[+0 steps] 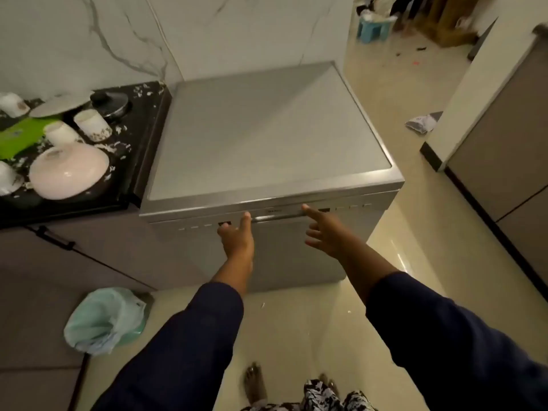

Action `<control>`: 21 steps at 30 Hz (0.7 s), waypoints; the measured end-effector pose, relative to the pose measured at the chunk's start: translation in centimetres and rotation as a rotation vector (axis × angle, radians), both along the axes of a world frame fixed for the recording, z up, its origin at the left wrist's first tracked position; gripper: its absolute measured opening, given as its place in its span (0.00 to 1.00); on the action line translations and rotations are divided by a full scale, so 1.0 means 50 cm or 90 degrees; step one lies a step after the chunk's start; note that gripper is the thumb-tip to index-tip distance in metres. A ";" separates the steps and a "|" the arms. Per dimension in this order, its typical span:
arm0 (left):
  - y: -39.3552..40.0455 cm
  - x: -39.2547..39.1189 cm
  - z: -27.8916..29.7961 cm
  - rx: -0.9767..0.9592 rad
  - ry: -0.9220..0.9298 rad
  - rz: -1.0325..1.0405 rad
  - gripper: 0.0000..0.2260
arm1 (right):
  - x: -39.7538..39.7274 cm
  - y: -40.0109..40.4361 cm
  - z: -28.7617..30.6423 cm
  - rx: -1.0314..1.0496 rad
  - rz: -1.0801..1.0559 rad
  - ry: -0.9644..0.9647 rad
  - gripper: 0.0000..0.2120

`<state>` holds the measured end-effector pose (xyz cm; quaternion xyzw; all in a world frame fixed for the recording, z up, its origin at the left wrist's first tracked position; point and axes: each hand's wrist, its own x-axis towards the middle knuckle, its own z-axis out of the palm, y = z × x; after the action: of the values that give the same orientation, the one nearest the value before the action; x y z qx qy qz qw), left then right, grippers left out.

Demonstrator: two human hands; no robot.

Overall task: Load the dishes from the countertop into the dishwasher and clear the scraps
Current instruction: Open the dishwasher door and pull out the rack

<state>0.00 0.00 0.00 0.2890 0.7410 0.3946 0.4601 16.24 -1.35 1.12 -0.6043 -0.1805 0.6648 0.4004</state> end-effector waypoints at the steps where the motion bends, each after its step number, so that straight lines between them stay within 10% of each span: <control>1: 0.011 0.009 -0.006 -0.023 -0.081 0.018 0.31 | -0.005 0.009 -0.006 -0.003 -0.001 0.040 0.33; 11: 0.106 0.050 -0.049 -0.024 -0.409 0.147 0.30 | -0.036 0.111 -0.059 -0.006 -0.163 0.239 0.28; 21: 0.146 0.071 -0.059 -0.016 -0.370 0.169 0.29 | -0.038 0.122 -0.096 0.009 -0.214 0.282 0.37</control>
<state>3.56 7.30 -2.93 0.0593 0.6147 0.5082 0.6003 14.35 4.74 -3.65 -0.4628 0.0092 0.7038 0.5389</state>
